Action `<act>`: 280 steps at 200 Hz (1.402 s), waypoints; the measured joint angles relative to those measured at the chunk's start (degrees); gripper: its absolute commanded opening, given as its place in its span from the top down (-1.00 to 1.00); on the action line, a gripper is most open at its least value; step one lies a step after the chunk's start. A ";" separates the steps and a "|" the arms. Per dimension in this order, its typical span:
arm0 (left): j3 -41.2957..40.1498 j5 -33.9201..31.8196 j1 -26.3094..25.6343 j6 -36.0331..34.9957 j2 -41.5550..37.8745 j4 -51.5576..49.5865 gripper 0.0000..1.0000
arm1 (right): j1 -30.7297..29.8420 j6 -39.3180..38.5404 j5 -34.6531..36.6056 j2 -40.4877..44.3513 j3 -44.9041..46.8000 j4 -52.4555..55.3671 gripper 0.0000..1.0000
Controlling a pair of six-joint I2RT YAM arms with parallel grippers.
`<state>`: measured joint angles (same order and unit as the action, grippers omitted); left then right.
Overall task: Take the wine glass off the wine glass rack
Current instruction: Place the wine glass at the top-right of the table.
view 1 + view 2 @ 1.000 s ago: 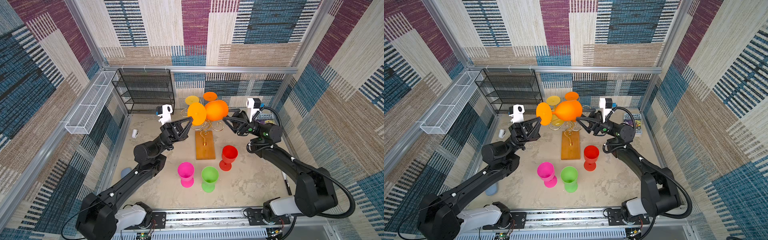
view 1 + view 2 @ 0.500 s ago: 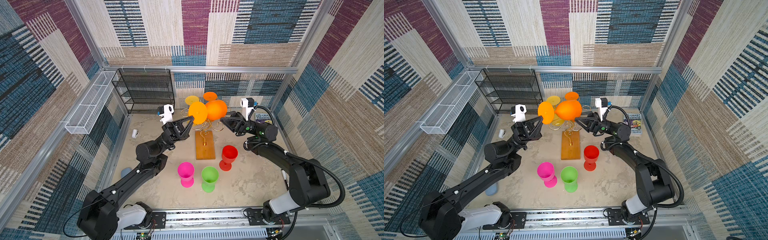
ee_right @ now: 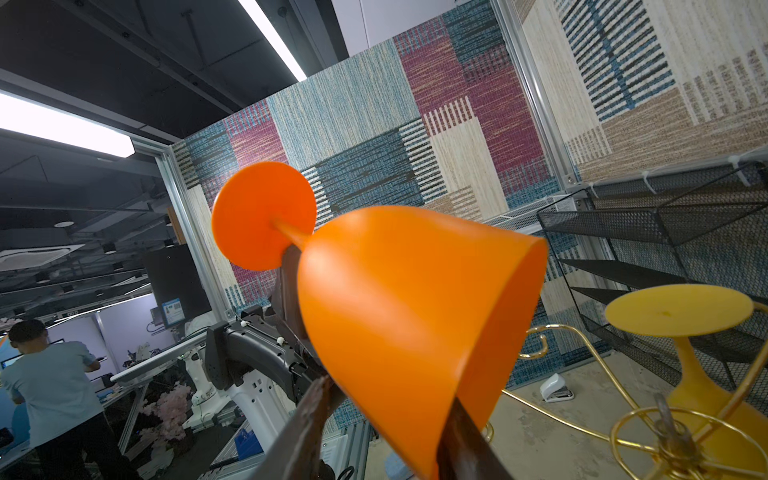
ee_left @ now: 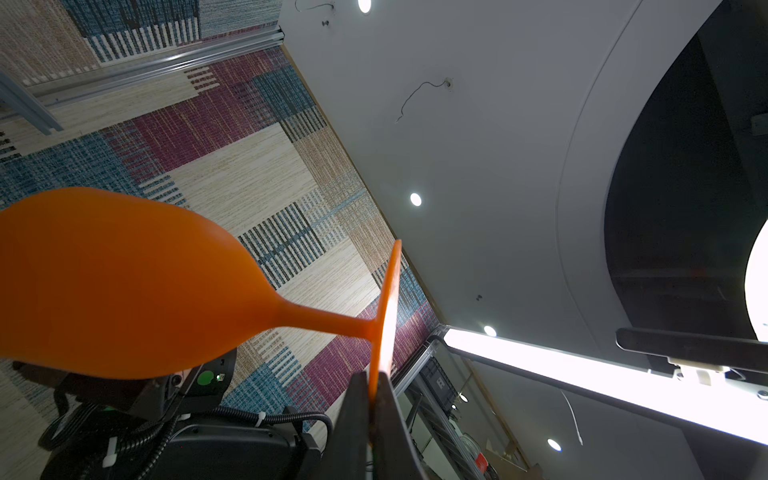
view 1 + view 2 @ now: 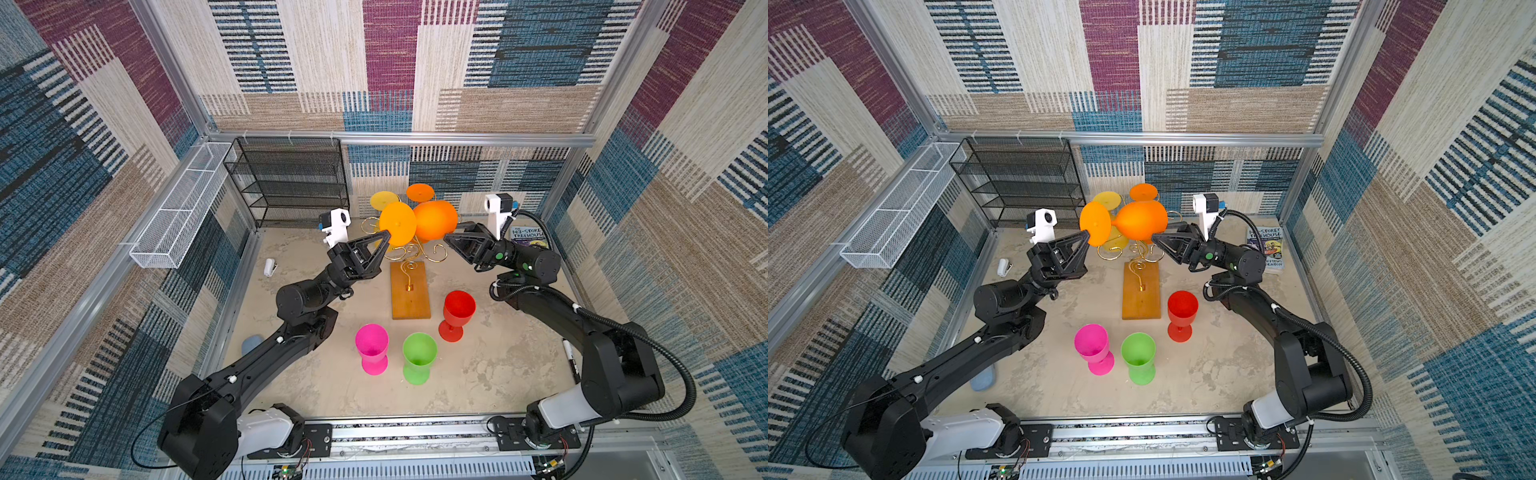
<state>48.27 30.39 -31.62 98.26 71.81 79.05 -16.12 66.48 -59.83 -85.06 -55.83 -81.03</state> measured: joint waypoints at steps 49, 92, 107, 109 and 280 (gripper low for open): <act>0.37 -0.22 -0.13 2.05 0.48 1.40 1.00 | 0.07 -2.10 0.04 2.16 0.52 0.00 0.35; 1.38 -3.37 -0.11 3.72 1.33 1.55 1.00 | 0.07 -2.93 -0.02 3.82 1.95 -0.15 0.75; 1.62 -4.68 -0.11 4.22 1.46 0.98 0.88 | 0.00 -3.74 -0.04 4.76 2.56 -0.26 0.85; 1.64 -4.81 -0.11 4.28 1.49 0.92 0.86 | 0.00 -3.82 -0.04 4.92 2.67 -0.26 0.87; 0.94 7.54 -0.52 -8.70 -2.49 -0.50 -0.15 | -0.04 -47.50 41.57 21.57 -25.94 82.82 1.00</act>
<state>49.21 37.93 -32.14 89.56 69.32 78.54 -16.16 18.98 -18.26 -63.48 -81.78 1.78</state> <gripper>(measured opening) 0.568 0.059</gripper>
